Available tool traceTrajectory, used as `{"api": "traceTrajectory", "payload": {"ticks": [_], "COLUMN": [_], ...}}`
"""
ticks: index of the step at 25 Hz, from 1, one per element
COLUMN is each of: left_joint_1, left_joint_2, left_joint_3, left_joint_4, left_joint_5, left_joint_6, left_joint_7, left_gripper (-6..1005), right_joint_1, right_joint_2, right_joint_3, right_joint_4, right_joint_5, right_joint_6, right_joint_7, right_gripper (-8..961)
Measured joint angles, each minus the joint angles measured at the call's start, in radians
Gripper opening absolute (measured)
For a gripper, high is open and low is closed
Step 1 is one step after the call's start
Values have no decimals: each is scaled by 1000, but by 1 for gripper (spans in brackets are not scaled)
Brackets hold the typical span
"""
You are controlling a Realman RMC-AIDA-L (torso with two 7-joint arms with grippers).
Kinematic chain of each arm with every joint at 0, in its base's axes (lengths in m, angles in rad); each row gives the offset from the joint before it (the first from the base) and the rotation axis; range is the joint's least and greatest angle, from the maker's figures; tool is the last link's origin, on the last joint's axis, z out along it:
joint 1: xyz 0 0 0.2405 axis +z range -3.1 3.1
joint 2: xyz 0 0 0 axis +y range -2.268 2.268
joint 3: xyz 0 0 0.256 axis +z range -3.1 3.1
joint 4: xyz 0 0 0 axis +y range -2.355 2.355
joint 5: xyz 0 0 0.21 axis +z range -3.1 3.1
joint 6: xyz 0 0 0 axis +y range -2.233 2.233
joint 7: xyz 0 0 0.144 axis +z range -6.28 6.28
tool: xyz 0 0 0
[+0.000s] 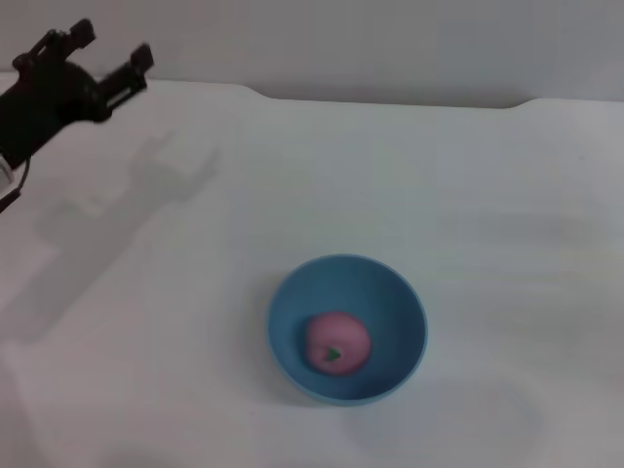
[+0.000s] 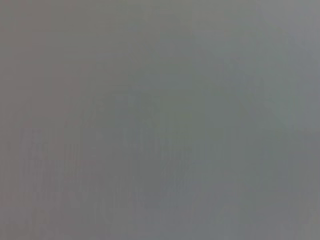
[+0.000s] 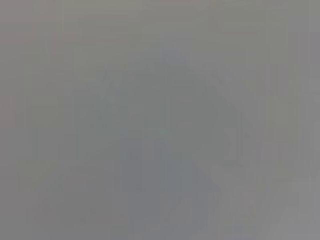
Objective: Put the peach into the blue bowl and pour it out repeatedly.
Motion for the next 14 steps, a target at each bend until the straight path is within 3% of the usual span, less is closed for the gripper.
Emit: {"api": "traceTrajectory", "payload": {"ticks": [3, 7, 10, 14], "left_joint_1": [21, 39, 46, 53], "left_joint_2": [0, 0, 0, 0], "left_joint_3": [50, 89, 91, 101], "left_joint_4": [-3, -11, -35, -59], "left_joint_5": [-26, -71, -102, -138], "left_joint_6": [47, 82, 90, 83], "left_joint_7": [249, 408, 484, 496], "left_gripper": [811, 811, 811, 811], "right_joint_1": [15, 32, 40, 41], "right_joint_2": [2, 5, 7, 6], "right_joint_3": [0, 1, 2, 3], "right_joint_4": [108, 217, 276, 303], "right_joint_5": [79, 152, 191, 203], "right_joint_6": [-95, -183, -228, -264], "right_joint_7": [-331, -618, -738, -757], "right_gripper": [396, 396, 396, 396]}}
